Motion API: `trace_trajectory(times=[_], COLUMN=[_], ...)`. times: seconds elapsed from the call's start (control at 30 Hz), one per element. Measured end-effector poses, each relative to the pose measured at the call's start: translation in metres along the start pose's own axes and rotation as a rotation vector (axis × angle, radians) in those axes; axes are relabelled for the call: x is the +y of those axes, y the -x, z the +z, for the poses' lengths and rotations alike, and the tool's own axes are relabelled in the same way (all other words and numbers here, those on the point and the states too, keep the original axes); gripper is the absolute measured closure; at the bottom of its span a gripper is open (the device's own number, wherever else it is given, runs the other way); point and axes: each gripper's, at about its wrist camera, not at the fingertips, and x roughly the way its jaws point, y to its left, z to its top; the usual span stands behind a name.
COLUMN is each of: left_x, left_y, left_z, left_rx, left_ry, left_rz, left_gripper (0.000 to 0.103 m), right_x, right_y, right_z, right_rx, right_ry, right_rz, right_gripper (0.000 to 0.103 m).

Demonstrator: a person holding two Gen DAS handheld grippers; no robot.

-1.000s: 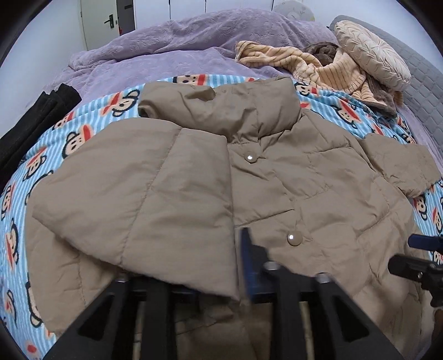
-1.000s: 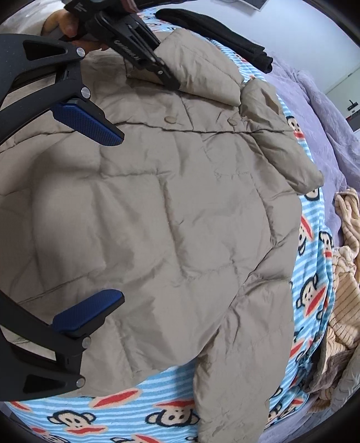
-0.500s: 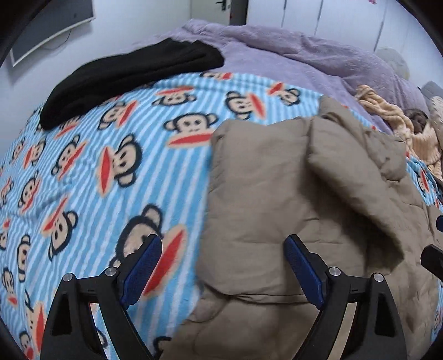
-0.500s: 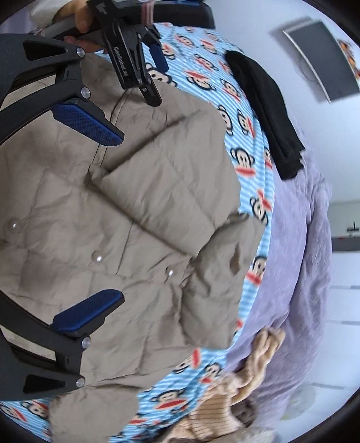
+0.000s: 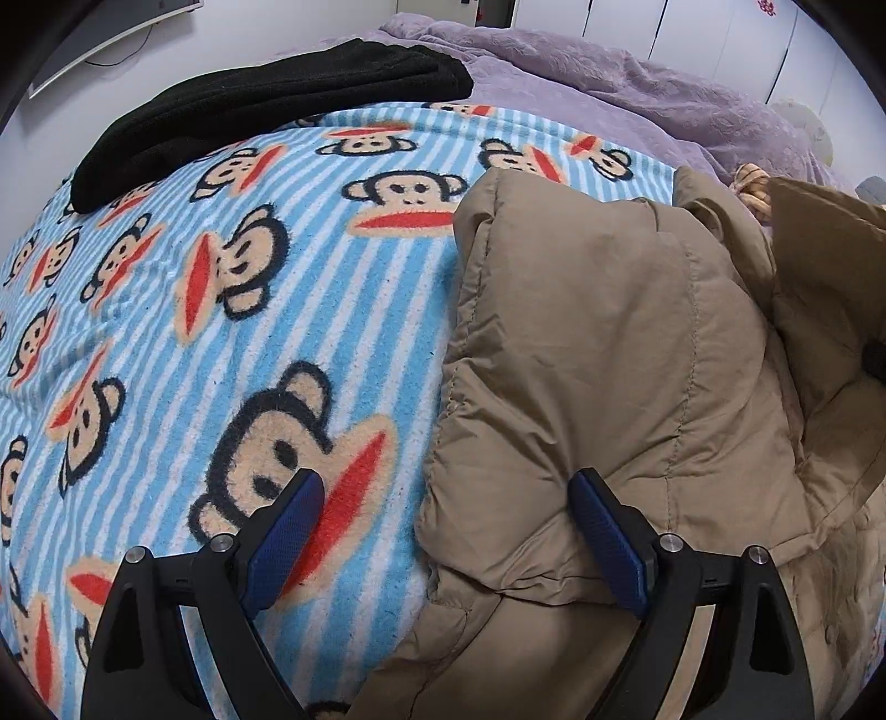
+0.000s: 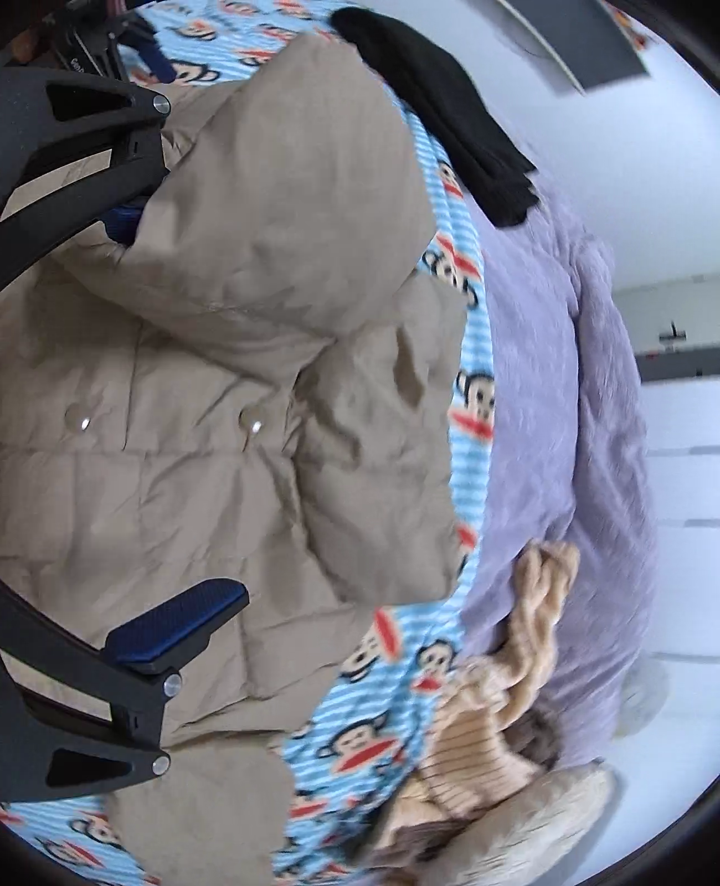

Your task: Fold large clothes

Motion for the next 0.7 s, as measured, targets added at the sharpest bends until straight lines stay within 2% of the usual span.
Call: trace_trajectory(times=[0.1,0.17,0.2,0.23,0.33,0.43,0.5,0.53,0.57,0.63,0.7], left_x=[-0.001,-0.002,-0.002,-0.002,0.002,0.012,0.019,0.021,0.021,0.014,0.005], left_y=[-0.003,-0.004,-0.005,-0.004,0.000,-0.004,-0.017,-0.022,-0.025,-0.027,-0.018], left_z=[0.001,0.002,0.004,0.005,0.019,0.043,0.061,0.068,0.072,0.080,0.079], left_rx=[0.005,0.009,0.013,0.020,0.028,0.019,0.062,0.074,0.070,0.089,0.051], left_ry=[-0.009,-0.017,-0.021,-0.023,-0.015,0.025,0.070,0.088,0.093,0.058,-0.019], left_rz=[-0.001,0.000,0.002,0.002,-0.035,-0.072,-0.138,-0.174,-0.196,-0.253,-0.185], left_gripper=[0.011,0.011,0.011,0.011,0.011,0.011,0.011,0.017,0.043,0.075,0.075], right_x=[-0.050,-0.075,-0.087,-0.099,-0.120,-0.121,-0.120,-0.120,-0.119,-0.115,-0.105], right_y=[-0.014,-0.026,-0.034,-0.042,-0.047,-0.046,-0.047,-0.046,-0.046,-0.047,-0.043], right_z=[-0.015,-0.026,-0.033,-0.041,-0.058,-0.059,-0.057,-0.057,-0.057,-0.055,-0.051], right_rx=[0.094,0.145,0.187,0.218,0.216,0.216,0.218,0.218,0.219,0.224,0.217], right_ry=[-0.201,-0.328,-0.391,-0.458,-0.595,-0.573,-0.552,-0.550,-0.551,-0.546,-0.507], right_rz=[0.081,0.144,0.173,0.197,0.287,0.298,0.291,0.291,0.290,0.293,0.278], right_gripper=[0.002,0.030,0.060,0.073,0.082,0.082,0.082,0.082,0.082,0.082,0.083])
